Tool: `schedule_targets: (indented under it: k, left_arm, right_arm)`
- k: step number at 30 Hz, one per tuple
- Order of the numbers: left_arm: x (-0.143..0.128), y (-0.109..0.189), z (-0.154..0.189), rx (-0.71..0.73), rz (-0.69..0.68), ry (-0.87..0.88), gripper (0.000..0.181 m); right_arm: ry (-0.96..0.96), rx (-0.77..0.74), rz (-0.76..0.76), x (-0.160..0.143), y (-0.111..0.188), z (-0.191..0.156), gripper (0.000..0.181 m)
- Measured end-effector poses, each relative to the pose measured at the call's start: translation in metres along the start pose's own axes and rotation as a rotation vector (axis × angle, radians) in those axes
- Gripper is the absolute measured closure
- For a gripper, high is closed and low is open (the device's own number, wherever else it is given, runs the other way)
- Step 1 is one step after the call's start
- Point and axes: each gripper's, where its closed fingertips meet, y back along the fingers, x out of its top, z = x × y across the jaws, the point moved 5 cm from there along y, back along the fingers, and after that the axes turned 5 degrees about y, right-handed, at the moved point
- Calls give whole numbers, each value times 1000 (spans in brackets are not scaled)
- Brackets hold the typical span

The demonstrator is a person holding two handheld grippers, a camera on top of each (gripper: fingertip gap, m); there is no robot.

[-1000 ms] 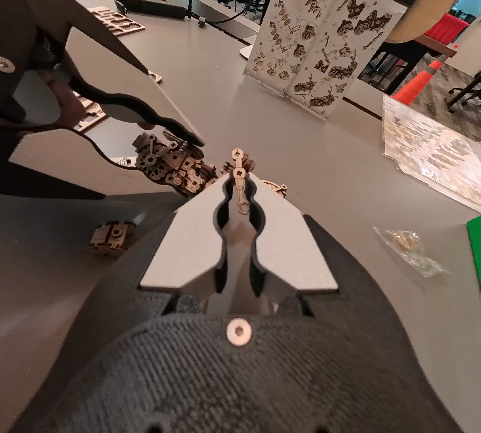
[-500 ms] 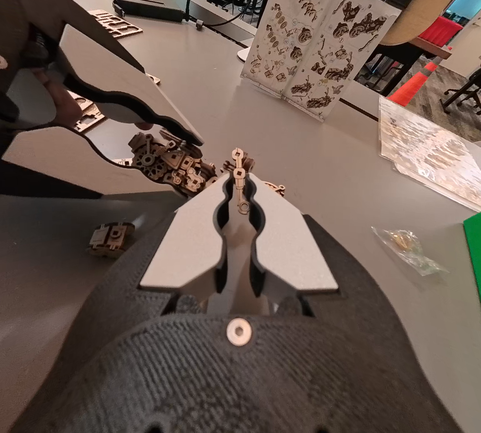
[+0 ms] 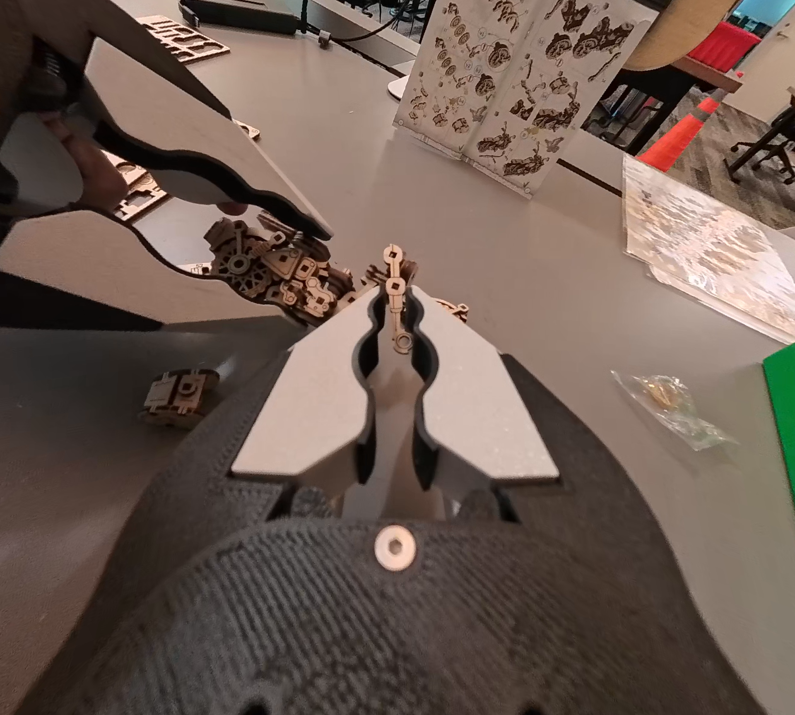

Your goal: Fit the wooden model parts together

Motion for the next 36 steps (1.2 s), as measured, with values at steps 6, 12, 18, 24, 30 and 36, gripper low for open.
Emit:
schedule_targets:
  k: [6,12,18,24,30,36]
  left_arm:
    - [1,1,0,3,2,0,138]
    - [1,1,0,3,6,-1,138]
    - [2,1,1,2,7,-1,138]
    - [2,1,1,3,11,-1,138]
    - [2,1,1,3,15,0,138]
    - [3,1,1,3,20,2,138]
  right_arm:
    - [-6,-3,-3,0,0,1,174]
    - [-16,-3,-9,-1,-1,1,174]
    - [-51,11,-18,-2,-1,2,174]
    - [-81,25,-23,-2,-1,1,174]
    - [-102,33,-23,-1,-2,1,174]
    - [-124,34,-24,-1,-2,2,174]
